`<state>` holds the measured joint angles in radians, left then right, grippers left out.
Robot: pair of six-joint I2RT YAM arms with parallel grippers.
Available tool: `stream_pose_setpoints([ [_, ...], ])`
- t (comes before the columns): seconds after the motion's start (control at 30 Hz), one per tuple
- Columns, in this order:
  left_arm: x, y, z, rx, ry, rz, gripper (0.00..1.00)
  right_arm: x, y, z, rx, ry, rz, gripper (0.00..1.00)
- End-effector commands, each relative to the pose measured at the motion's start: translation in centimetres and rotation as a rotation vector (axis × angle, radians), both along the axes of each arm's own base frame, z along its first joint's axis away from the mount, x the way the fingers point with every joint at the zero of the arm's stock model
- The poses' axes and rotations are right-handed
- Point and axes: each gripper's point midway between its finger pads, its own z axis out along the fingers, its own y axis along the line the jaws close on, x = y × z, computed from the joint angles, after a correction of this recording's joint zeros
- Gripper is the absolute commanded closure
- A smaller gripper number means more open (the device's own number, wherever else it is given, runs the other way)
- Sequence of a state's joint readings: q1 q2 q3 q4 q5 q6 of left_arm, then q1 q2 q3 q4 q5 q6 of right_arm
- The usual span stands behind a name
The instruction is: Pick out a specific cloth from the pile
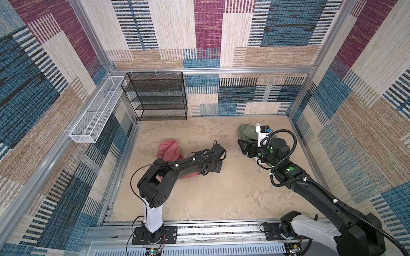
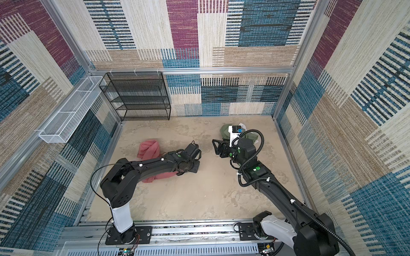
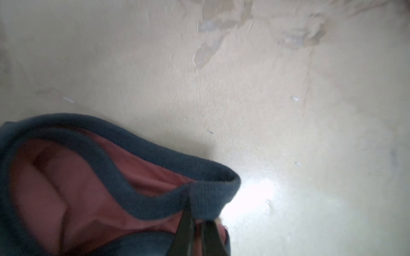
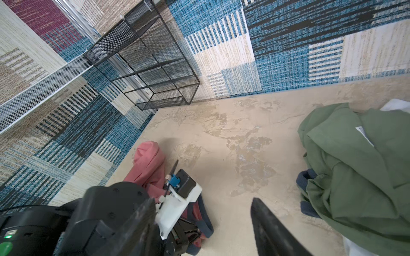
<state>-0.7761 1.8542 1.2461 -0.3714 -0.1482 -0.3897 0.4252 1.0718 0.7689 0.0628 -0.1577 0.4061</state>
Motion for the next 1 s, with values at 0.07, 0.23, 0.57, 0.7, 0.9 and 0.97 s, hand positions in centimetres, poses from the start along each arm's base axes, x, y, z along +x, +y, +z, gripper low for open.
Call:
stream_pose_setpoints([
  [0.07, 0.5, 0.3, 4.7, -0.03, -0.088, -0.014, 1.0, 0.5, 0.4, 1.3, 0.012, -0.03, 0.013, 0.29],
  [0.23, 1.3, 0.9, 10.0, -0.057, -0.191, -0.021, 1.0, 1.1, 0.8, 2.0, 0.012, -0.037, 0.02, 0.29],
  [0.57, 3.2, 6.2, 17.0, -0.083, -0.313, 0.082, 1.0, 2.3, 1.7, 3.3, 0.013, -0.043, 0.042, 0.29],
  [0.7, 3.9, 8.6, 19.1, -0.12, -0.339, 0.131, 1.0, 3.0, 2.2, 3.8, 0.008, -0.046, 0.055, 0.29],
  [0.9, 4.5, 12.4, 21.5, -0.16, -0.376, 0.212, 1.0, 4.1, 3.3, 4.1, 0.014, -0.039, 0.086, 0.3],
  [0.97, 4.6, 13.8, 21.9, -0.157, -0.385, 0.241, 1.0, 4.4, 3.7, 4.2, 0.017, -0.037, 0.097, 0.29],
])
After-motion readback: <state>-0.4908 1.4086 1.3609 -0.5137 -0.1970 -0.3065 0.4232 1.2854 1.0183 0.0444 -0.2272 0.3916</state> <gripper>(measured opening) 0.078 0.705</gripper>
